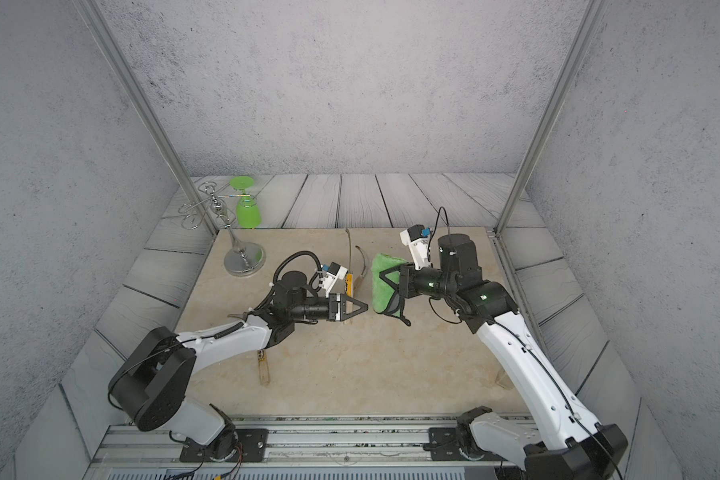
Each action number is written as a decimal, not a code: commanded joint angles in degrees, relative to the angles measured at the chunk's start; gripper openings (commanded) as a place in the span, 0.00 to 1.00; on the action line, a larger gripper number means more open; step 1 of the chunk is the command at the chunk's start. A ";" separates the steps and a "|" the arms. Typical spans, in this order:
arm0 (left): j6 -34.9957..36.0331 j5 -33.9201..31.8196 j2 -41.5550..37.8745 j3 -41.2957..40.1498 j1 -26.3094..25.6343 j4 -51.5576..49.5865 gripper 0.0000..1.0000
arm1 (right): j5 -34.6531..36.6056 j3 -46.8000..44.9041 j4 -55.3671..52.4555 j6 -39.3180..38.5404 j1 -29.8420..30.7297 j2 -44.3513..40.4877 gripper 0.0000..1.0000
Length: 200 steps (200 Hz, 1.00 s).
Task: Wipe small sickles with rags
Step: Wipe the small sickle, then place the small sickle at the center of the board.
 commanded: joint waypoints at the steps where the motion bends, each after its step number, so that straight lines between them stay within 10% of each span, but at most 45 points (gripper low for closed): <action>1: 10.46 -1.48 -3.29 2.66 0.04 -14.57 0.00 | 5.24 -1.33 -3.31 -2.00 0.00 -0.64 0.21; 200: 29.31 -18.45 4.84 12.87 -3.44 -49.74 0.00 | 17.65 -8.95 -7.98 -2.04 -0.31 -1.49 0.22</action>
